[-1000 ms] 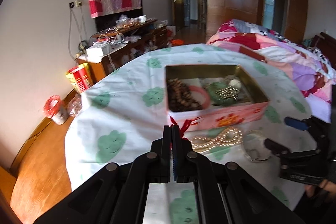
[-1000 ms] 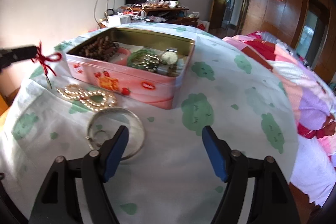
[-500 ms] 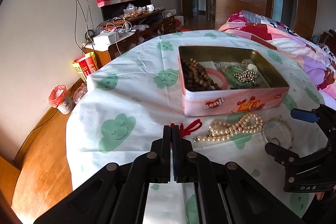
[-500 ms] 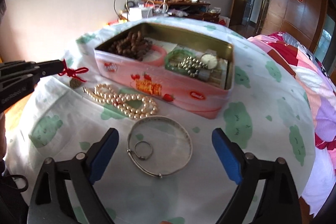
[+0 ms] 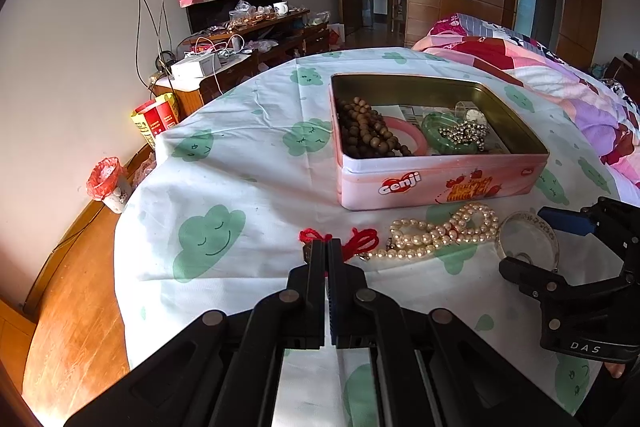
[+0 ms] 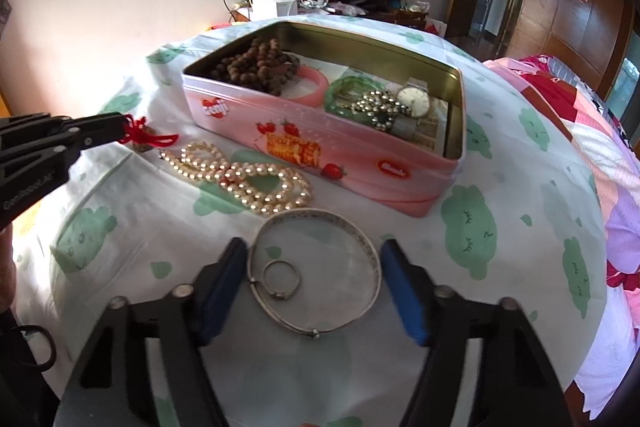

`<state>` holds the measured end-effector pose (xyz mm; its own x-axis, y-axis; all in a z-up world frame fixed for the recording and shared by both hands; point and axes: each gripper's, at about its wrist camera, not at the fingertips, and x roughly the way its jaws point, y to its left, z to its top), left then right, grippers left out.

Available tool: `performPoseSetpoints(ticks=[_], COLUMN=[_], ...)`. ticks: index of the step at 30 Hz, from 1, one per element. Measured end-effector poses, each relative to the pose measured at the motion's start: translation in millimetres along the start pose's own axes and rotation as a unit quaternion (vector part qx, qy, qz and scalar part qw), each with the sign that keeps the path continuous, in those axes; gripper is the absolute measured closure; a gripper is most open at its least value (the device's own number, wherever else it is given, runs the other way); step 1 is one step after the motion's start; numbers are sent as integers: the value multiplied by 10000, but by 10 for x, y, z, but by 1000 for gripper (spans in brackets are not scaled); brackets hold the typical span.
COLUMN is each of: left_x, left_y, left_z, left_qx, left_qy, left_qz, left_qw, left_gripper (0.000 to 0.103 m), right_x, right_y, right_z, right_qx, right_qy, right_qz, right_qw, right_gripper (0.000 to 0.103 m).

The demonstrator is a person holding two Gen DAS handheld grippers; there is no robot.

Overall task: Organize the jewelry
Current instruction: 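Grasp the red knotted pendant with the left tool and lift it, then grasp the silver bangle with the right tool while the left tool holds the red pendant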

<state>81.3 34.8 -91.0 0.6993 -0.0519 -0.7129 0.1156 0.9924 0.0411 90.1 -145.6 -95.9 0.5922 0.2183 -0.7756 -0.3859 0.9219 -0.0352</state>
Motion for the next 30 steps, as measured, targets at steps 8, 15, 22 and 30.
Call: performPoseSetpoints(ticks=[8, 15, 22, 30], left_x=[-27, -138, -259, -351], left_y=[-7, -11, -30, -46], left_z=[11, 56, 103, 141], left_qx=[1, -2, 3, 14], left_qy=[-55, -169, -304, -411], left_qz=[-14, -40, -90, -100], left_qw=[10000, 9998, 9995, 9991], left_gripper=[103, 103, 103, 103], right_x=[-64, -201, -338, -403], right_y=[25, 37, 36, 8], right_z=[-20, -2, 53, 92], right_qx=[-52, -78, -169, -155], right_qy=[-199, -504, -808, -984], right_qz=[-110, -194, -391, -449], right_qw=[9997, 9985, 9958, 9940], right_gripper=[34, 34, 34, 34])
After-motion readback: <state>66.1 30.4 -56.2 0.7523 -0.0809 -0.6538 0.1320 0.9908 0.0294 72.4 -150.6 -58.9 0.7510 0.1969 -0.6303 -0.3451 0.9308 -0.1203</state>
